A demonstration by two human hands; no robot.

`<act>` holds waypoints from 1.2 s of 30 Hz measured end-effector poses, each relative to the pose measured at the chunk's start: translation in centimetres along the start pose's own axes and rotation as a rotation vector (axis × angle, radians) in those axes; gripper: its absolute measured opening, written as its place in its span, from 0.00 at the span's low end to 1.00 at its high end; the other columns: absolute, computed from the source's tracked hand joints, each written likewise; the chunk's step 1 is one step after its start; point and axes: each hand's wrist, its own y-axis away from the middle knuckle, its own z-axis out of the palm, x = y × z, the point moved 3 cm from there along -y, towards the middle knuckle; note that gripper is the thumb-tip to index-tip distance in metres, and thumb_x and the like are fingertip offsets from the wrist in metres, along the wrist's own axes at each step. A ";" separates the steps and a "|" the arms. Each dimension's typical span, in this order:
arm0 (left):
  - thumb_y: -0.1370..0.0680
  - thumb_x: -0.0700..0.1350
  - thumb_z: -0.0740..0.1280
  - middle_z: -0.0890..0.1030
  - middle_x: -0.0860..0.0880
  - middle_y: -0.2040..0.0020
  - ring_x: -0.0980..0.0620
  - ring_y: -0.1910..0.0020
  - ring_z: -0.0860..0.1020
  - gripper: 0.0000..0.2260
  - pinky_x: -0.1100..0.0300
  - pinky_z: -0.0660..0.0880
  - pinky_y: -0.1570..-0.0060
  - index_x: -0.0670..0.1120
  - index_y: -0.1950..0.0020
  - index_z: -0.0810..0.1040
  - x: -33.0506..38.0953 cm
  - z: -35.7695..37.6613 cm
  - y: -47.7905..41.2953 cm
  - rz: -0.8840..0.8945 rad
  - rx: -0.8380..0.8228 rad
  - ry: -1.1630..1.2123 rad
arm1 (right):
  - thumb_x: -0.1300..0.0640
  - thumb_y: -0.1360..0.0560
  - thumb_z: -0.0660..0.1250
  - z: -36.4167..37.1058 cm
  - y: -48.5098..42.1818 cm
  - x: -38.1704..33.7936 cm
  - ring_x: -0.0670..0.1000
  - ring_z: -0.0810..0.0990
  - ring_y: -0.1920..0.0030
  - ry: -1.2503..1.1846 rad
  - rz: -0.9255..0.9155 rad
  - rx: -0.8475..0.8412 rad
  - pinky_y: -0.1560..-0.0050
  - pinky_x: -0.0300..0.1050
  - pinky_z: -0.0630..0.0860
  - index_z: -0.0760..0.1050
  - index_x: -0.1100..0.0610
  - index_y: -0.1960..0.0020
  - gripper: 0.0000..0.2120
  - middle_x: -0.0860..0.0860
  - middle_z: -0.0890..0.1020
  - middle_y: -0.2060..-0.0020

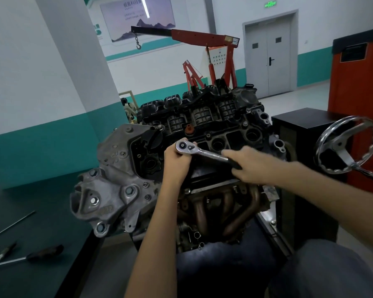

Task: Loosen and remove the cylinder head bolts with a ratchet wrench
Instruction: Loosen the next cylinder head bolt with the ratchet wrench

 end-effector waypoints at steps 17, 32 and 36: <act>0.22 0.42 0.67 0.60 0.56 0.72 0.52 0.68 0.59 0.22 0.55 0.62 0.62 0.53 0.70 0.58 -1.0 0.1 0.0 -0.032 0.065 0.089 | 0.64 0.28 0.63 9.4 1.6 -8.2 0.43 0.69 0.72 -0.626 0.226 0.268 0.74 0.29 0.65 0.67 0.54 0.46 0.13 0.49 0.70 0.70; 0.22 0.39 0.67 0.64 0.57 0.73 0.56 0.69 0.62 0.22 0.60 0.62 0.65 0.53 0.72 0.62 -1.3 0.6 -0.3 -0.063 0.086 0.063 | 0.62 0.28 0.64 8.6 2.5 -7.0 0.50 0.75 0.68 -0.584 0.256 0.268 0.68 0.42 0.72 0.65 0.50 0.51 0.11 0.53 0.75 0.66; 0.25 0.39 0.66 0.62 0.55 0.74 0.53 0.69 0.61 0.22 0.57 0.65 0.62 0.53 0.73 0.60 -1.3 0.0 -1.0 -0.090 0.089 0.019 | 0.63 0.27 0.62 11.5 0.9 -10.5 0.50 0.75 0.66 -0.747 0.306 0.338 0.67 0.36 0.71 0.67 0.58 0.40 0.16 0.53 0.74 0.63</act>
